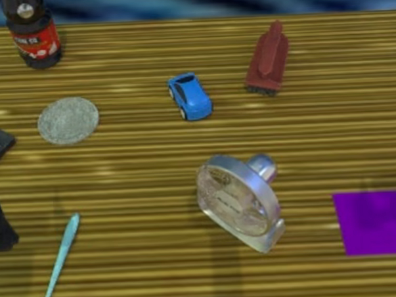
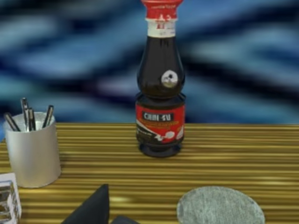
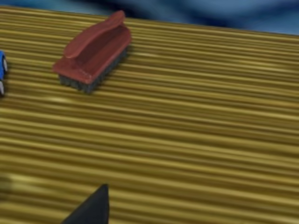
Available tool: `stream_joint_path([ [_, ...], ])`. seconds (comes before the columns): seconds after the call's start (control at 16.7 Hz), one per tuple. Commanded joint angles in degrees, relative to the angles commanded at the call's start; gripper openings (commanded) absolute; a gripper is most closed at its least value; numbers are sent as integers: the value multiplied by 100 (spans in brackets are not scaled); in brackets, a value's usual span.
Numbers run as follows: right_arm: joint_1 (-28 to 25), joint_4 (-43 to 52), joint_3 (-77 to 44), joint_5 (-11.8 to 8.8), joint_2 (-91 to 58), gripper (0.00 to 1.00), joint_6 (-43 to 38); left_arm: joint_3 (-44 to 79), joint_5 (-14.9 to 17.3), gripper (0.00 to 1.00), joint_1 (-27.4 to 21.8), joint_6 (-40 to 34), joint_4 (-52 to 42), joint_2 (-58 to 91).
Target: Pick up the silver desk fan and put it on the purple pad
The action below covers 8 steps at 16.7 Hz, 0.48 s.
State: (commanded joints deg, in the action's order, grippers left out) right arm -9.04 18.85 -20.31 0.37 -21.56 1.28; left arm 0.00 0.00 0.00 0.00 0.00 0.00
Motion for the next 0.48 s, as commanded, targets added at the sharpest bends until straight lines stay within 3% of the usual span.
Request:
stream_joint_path([
  [0.48, -1690, 3135, -4803, -21, -4764, 100, 51, 0, 0, 100, 0, 0, 0, 0],
])
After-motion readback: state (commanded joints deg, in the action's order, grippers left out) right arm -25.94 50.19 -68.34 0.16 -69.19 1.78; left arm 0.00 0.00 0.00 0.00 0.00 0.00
